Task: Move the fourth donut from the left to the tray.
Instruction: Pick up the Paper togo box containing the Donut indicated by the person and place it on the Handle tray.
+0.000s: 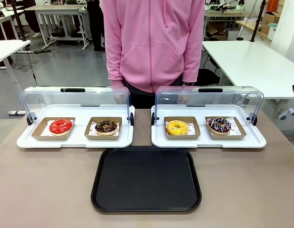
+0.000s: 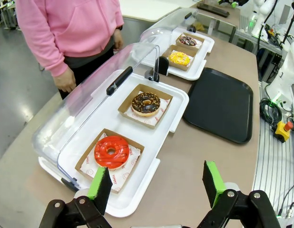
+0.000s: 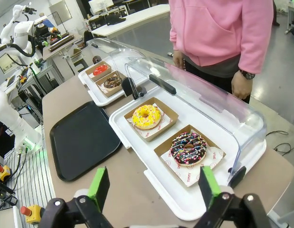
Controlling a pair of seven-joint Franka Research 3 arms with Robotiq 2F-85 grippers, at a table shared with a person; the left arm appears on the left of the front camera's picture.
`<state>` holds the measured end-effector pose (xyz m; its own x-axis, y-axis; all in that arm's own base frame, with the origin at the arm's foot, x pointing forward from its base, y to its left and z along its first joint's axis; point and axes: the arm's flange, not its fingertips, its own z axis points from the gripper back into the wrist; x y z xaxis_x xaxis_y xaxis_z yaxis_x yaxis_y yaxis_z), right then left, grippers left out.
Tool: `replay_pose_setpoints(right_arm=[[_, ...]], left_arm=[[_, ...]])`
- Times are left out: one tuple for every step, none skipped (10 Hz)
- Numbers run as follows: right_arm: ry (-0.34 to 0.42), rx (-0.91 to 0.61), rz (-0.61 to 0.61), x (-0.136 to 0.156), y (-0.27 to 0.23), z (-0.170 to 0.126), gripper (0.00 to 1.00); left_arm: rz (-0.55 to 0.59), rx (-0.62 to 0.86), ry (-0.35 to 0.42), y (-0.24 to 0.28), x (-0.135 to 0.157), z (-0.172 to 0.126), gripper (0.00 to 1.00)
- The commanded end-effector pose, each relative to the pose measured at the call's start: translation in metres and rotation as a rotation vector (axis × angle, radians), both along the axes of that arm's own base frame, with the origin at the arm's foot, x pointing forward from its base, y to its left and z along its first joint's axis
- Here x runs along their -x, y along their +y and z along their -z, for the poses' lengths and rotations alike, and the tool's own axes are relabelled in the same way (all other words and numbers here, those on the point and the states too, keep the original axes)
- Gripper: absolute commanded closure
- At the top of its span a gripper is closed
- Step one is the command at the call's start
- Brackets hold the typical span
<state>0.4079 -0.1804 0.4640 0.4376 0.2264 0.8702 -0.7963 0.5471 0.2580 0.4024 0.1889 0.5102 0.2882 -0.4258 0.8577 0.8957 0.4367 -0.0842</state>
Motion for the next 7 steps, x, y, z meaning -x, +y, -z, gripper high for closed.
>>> replay_pose_setpoints(right_arm=[[-0.029, -0.018, 0.001, -0.0026, 0.001, -0.0008, 0.0], [-0.029, -0.018, 0.001, -0.0026, 0.001, -0.0008, 0.0], [-0.029, -0.018, 0.001, -0.0026, 0.001, -0.0008, 0.0], [-0.029, -0.018, 0.001, -0.0026, 0.001, -0.0008, 0.0], [-0.029, -0.018, 0.001, -0.0026, 0.001, -0.0008, 0.0], [-0.029, -0.018, 0.001, -0.0026, 0.001, -0.0008, 0.0], [-0.029, -0.018, 0.001, -0.0026, 0.001, -0.0008, 0.0]], left_arm=[[0.003, 0.015, -0.004, 0.0001, -0.0003, -0.0022, 0.0], [0.003, 0.015, -0.004, 0.0001, -0.0003, -0.0022, 0.0], [0.003, 0.015, -0.004, 0.0001, -0.0003, -0.0022, 0.0], [0.003, 0.015, -0.004, 0.0001, -0.0003, -0.0022, 0.0], [0.003, 0.015, -0.004, 0.0001, -0.0003, -0.0022, 0.0], [0.003, 0.015, -0.004, 0.0001, -0.0003, -0.0022, 0.0], [0.003, 0.015, -0.004, 0.0001, -0.0003, -0.0022, 0.0]])
